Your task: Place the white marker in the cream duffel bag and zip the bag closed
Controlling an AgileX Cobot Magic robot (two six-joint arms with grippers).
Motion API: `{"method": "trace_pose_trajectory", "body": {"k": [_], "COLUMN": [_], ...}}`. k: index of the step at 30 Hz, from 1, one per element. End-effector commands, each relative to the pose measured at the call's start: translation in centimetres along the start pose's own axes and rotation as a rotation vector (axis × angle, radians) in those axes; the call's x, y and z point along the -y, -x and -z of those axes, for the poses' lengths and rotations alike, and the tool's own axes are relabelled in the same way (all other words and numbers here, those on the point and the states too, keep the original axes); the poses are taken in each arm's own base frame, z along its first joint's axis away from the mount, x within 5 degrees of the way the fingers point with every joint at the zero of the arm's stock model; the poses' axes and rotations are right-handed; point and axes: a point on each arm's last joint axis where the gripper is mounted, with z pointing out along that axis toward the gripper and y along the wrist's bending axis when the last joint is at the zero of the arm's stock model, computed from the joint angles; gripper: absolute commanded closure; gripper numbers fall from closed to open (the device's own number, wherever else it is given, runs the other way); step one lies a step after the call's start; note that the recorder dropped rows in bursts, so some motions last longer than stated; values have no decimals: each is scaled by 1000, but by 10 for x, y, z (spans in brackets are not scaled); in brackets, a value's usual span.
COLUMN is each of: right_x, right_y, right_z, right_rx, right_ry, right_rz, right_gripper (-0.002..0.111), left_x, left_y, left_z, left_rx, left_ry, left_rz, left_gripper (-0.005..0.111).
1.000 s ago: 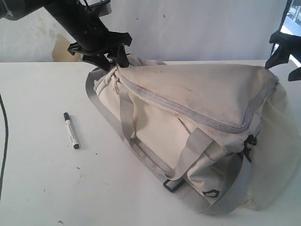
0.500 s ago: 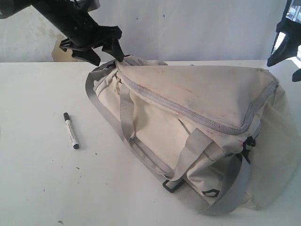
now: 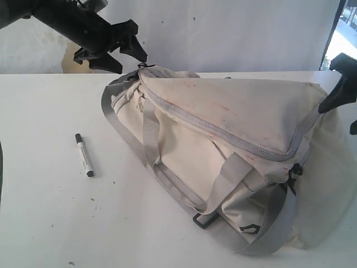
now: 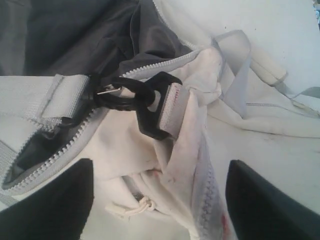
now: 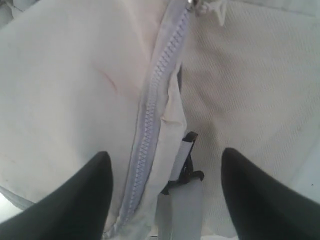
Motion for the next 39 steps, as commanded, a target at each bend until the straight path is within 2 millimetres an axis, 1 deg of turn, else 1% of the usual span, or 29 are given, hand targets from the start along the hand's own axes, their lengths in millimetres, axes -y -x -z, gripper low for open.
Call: {"method": "trace_pose_trajectory", "body": {"k": [1,6,10,15,16,20,22,24,26,27,30,31,32,33,34,37,39], "right_x": [3,4,7,2,-1,-8,-8,-5,-3,-3,-3,-3,-3,-3,-2,-2,-1], "right_y": [-12,-20,-20,-18,-18,-19,-19,-18,-17,-17,-17,-17,-17,-17,-17,-14,-9], "right_z": [-2,-13,-27,-45,-50,-73,-84,-92,-96,-97,-97,-97,-97,-97,-97,-96,-91], "right_rx": [41,47,157,239,236,210,202,196,194,189,189,189,189,190,193,203,198], "right_ry": [28,84,49,32,34,25,12,0,-7,-9,-13,-15,-15,-17,-18,-21,-16], "right_rz": [-13,-28,-12,18,21,45,49,42,35,33,61,80,90,101,106,110,109], "right_gripper": [50,50,50,50,50,50,50,50,53,57,81,94,103,108,108,108,108], "left_x": [0,2,7,3,4,-4,-6,-7,-7,-8,-7,-7,-7,-7,-7,-6,-5], "left_y": [-1,2,1,0,0,-4,-7,-8,-9,-9,-9,-9,-10,-10,-10,-9,-7], "left_z": [-11,-20,-32,-48,-49,-61,-65,-68,-69,-70,-70,-70,-70,-70,-70,-66,-60], "left_rx": [1,47,63,90,90,73,53,39,34,33,33,33,32,29,28,26,30], "left_ry": [-71,-95,-105,-90,-98,-103,-109,-114,-126,-125,-127,-127,-127,-128,-129,-132,-133], "left_rz": [-22,-44,-42,-32,-27,-18,-10,-5,5,5,6,6,8,8,5,3,16], "left_gripper": [25,25,25,25,25,25,25,28,38,43,69,80,91,101,106,106,107]}}
